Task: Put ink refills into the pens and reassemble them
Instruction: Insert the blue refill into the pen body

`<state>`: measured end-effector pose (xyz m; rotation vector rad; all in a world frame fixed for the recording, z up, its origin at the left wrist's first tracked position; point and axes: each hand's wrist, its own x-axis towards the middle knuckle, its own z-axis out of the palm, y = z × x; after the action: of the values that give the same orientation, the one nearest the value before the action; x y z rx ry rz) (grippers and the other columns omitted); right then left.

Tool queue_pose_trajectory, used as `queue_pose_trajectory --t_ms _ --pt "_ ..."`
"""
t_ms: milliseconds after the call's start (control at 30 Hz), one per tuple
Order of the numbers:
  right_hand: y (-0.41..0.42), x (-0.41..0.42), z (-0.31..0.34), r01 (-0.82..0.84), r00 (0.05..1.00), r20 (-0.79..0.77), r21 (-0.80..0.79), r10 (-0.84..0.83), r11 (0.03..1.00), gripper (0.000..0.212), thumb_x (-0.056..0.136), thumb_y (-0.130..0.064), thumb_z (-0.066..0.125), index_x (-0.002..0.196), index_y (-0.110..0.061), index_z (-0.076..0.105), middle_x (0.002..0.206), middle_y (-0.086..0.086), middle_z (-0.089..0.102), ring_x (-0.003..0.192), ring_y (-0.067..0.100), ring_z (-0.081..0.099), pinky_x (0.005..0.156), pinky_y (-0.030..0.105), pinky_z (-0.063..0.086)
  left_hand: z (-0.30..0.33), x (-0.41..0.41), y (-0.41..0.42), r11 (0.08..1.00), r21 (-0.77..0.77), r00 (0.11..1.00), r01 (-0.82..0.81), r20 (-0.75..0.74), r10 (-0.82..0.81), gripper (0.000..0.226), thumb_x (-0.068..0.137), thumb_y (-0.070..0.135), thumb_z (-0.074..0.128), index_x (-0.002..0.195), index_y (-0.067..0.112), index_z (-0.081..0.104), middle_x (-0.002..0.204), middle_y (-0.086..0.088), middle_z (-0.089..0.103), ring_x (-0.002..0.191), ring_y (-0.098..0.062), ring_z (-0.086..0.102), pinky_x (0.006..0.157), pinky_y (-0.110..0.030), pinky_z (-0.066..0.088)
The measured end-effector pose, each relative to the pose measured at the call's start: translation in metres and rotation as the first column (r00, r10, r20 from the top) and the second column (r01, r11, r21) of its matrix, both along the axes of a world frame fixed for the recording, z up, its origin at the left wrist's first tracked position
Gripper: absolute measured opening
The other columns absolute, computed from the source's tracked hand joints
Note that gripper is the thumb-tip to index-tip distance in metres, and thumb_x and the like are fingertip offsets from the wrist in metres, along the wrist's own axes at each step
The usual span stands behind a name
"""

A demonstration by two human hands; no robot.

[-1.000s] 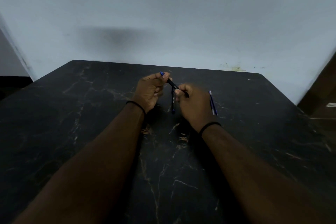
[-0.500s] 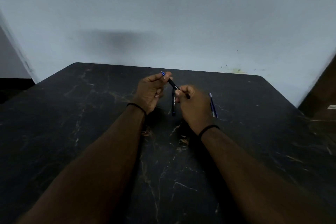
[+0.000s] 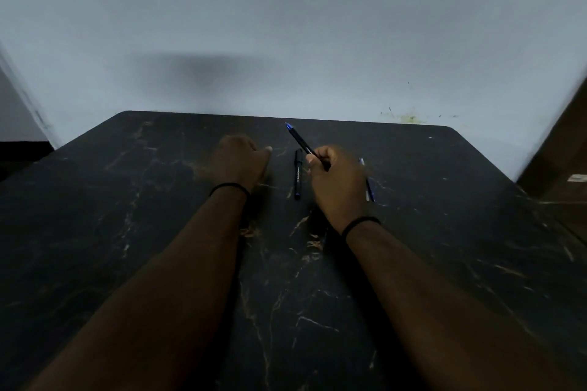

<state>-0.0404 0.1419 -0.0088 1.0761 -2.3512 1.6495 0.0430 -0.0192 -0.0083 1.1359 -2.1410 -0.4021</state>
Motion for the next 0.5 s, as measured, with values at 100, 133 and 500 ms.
queue_pose_trajectory --t_ms 100,133,500 --pt "-0.001 -0.001 -0.001 0.002 1.0 -0.014 0.0 -0.002 1.0 0.015 0.095 -0.028 0.062 0.084 -0.02 0.068 0.081 -0.003 0.068 0.08 0.015 0.064 0.078 0.039 0.054 0.004 -0.006 0.003 0.998 -0.051 0.97 -0.048 0.238 0.059 0.035 0.085 0.039 0.065 0.09 0.005 0.072 0.096 -0.016 0.068 0.087 -0.031 0.067 0.073 -0.035 0.053" --pt "-0.002 -0.001 -0.001 0.0 1.0 -0.016 -0.001 0.0 1.0 0.015 0.095 -0.028 0.063 0.083 -0.021 0.067 0.081 -0.004 0.068 0.079 0.014 0.064 0.078 0.04 0.054 0.005 -0.008 0.004 0.996 -0.074 0.956 -0.052 0.286 0.071 0.034 0.086 0.036 0.064 0.095 0.005 0.072 0.101 -0.016 0.067 0.092 -0.031 0.066 0.074 -0.035 0.051" --pt "-0.001 -0.001 -0.003 -0.022 1.0 -0.022 0.003 0.022 1.0 0.011 0.096 -0.028 0.063 0.086 -0.024 0.066 0.084 -0.006 0.068 0.082 0.011 0.063 0.08 0.037 0.054 0.001 -0.014 0.004 0.984 0.139 0.886 0.107 -0.462 -0.031 0.018 0.094 0.022 0.062 0.103 0.012 0.072 0.097 -0.006 0.073 0.085 -0.017 0.066 0.081 -0.033 0.055"
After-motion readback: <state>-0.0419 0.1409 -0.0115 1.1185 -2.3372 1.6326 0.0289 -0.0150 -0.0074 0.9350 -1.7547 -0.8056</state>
